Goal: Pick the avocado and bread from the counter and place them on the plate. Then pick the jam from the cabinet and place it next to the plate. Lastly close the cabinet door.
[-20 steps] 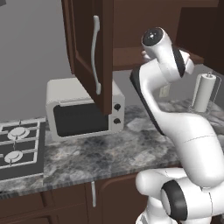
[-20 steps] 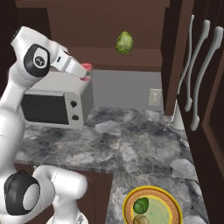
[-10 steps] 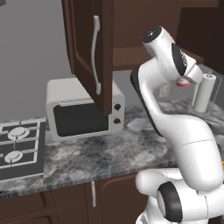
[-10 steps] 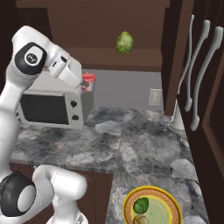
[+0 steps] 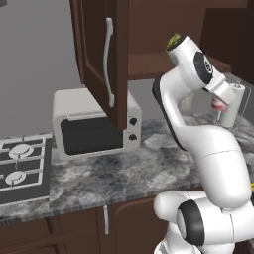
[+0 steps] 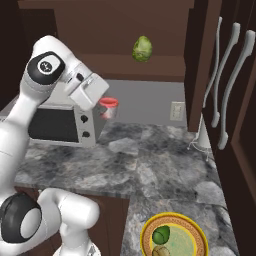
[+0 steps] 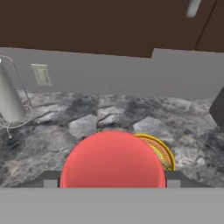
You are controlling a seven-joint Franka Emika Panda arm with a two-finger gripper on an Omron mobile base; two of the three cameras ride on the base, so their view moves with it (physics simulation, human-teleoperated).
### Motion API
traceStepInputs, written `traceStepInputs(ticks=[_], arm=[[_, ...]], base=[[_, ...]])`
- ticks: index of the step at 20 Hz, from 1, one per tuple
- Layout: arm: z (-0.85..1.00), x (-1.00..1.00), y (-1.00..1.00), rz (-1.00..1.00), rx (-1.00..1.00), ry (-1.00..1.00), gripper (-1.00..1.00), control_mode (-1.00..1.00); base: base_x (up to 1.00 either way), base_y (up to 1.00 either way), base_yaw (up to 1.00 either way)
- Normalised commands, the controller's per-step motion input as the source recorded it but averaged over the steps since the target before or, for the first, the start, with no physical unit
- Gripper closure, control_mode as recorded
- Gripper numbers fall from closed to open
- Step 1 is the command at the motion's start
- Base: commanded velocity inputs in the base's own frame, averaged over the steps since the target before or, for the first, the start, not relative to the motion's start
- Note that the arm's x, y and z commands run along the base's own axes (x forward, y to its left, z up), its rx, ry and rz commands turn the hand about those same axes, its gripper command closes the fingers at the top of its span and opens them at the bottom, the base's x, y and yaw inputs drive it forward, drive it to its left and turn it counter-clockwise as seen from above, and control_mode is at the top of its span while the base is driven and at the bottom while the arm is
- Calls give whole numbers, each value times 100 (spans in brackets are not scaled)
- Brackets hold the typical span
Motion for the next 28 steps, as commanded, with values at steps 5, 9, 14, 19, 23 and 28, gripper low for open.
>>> traceStepInputs(ticks=[5,9,14,19,23,28], arm=[[-32,-67,-35,-19,0,-1,100,-100],[-34,-70,-26,-17,0,-1,100,-100],[-39,-35,-10,-17,0,0,100,-100],[-42,-4,-7,-12,0,0,100,-100],[-46,0,-22,-9,0,0,100,-100],[-44,0,-25,-7,1,1,100,-100]], base=[[0,0,0],[0,0,0],[0,0,0],[0,0,0],[0,0,0],[0,0,0]])
